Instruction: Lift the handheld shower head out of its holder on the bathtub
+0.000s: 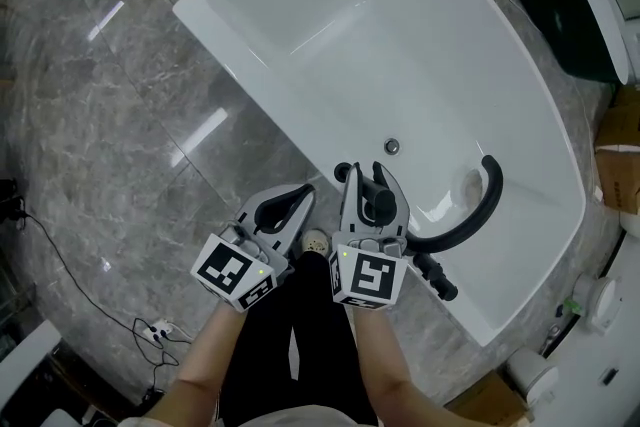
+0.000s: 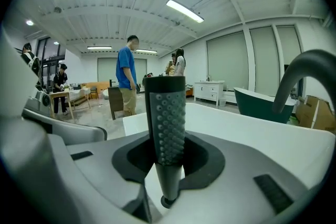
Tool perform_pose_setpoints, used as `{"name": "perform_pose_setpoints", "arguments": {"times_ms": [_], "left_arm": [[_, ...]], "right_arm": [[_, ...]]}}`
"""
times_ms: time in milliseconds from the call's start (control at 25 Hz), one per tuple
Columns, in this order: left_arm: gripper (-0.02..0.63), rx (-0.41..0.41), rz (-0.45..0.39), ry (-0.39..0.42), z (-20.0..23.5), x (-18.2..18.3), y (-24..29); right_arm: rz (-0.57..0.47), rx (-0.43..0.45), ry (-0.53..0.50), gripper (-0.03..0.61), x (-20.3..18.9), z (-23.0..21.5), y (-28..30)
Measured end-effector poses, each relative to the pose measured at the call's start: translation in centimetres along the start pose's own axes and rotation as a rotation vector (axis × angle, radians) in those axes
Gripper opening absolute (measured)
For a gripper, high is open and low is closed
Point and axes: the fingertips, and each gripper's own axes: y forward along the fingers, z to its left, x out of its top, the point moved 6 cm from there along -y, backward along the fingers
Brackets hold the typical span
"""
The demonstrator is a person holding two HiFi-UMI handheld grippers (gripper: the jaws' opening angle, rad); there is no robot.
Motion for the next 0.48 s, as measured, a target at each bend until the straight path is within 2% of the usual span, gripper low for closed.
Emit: {"name": "perform_pose_setpoints", "arguments": {"times_ms": [480], "left_arm": [[0.012, -0.013, -0.012, 0.045, -3.4, 3.3, -2.0]], "right_arm": [[-0.056, -0.013, 0.0, 0.115, 4.8, 0.2, -3.1]]}}
